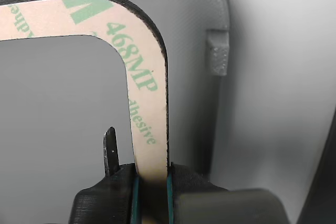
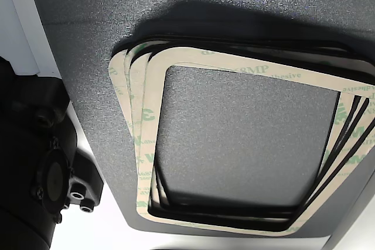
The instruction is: Grab top frame and put it into gray box.
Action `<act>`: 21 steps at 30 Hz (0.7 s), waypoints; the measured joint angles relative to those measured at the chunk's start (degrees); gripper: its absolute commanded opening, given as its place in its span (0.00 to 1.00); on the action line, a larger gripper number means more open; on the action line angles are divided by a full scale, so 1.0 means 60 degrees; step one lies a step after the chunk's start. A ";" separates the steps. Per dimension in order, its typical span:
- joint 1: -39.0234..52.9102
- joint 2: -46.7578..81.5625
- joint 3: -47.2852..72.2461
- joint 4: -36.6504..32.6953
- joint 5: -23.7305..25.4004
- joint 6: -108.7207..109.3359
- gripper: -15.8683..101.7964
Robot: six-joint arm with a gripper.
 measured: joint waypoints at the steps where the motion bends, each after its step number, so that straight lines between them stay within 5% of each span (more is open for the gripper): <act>1: 0.0000 -0.0015 0.0000 0.0000 -0.0044 0.0000 0.02; 21: -0.0425 -0.0220 -0.0073 -0.0044 -0.0835 0.0088 0.03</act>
